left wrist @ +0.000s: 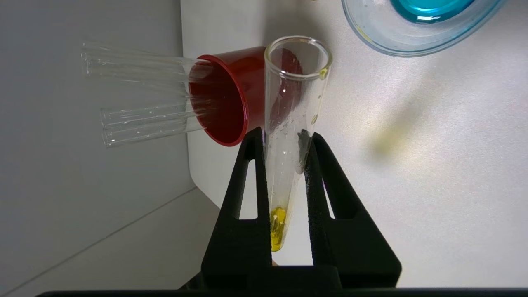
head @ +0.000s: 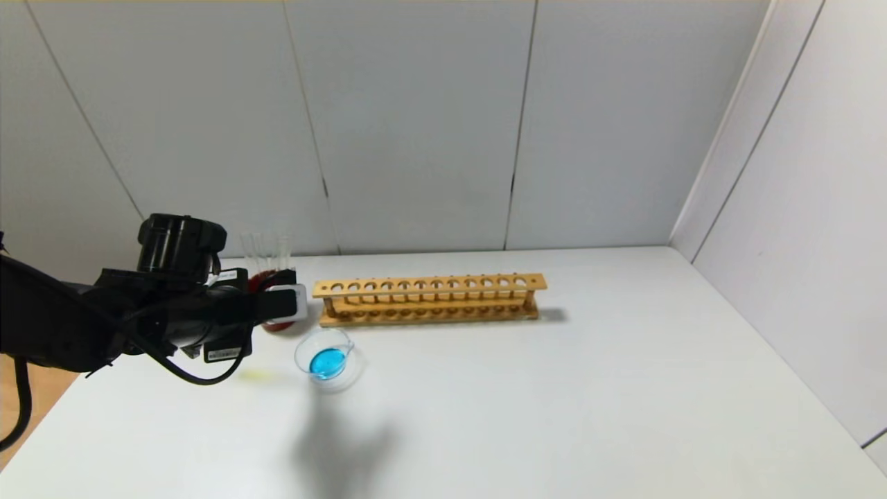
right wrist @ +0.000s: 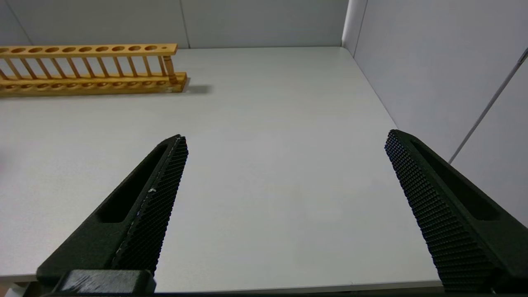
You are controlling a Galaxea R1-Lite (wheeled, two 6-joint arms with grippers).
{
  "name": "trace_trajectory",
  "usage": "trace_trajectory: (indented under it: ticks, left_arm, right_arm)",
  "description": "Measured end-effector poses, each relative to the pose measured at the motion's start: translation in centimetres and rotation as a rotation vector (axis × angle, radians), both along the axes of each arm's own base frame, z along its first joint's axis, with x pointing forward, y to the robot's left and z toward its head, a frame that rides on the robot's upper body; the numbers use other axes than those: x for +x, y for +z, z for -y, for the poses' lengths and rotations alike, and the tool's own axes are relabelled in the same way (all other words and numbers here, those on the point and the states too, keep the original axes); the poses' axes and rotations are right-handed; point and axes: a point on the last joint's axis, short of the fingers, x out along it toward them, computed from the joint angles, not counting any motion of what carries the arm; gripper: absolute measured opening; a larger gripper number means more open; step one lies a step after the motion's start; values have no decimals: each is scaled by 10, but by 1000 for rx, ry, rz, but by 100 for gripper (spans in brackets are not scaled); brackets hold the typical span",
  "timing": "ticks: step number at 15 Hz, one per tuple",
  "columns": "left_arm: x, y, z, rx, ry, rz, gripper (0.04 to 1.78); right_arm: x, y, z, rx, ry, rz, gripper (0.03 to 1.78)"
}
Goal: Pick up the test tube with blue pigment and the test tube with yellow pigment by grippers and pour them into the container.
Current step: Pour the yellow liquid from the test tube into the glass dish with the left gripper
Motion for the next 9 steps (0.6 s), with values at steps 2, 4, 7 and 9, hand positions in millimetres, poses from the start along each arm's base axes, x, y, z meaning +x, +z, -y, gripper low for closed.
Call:
trace_trajectory:
  ticks: [2, 4, 7, 9]
  left_arm:
    - [4, -3, 0, 24, 5, -10, 30]
    - [5, -4, 0, 62, -19, -29, 30]
    - [7, -1, 2, 96, -9, -69, 30]
    - [8, 2, 6, 113, -23, -70, 30]
  right_arm:
    - [0, 0, 0, 0, 0, 0, 175]
    - [0, 0, 0, 0, 0, 0, 175]
    - [0, 0, 0, 0, 0, 0, 175]
    - [0, 0, 0, 0, 0, 0, 175]
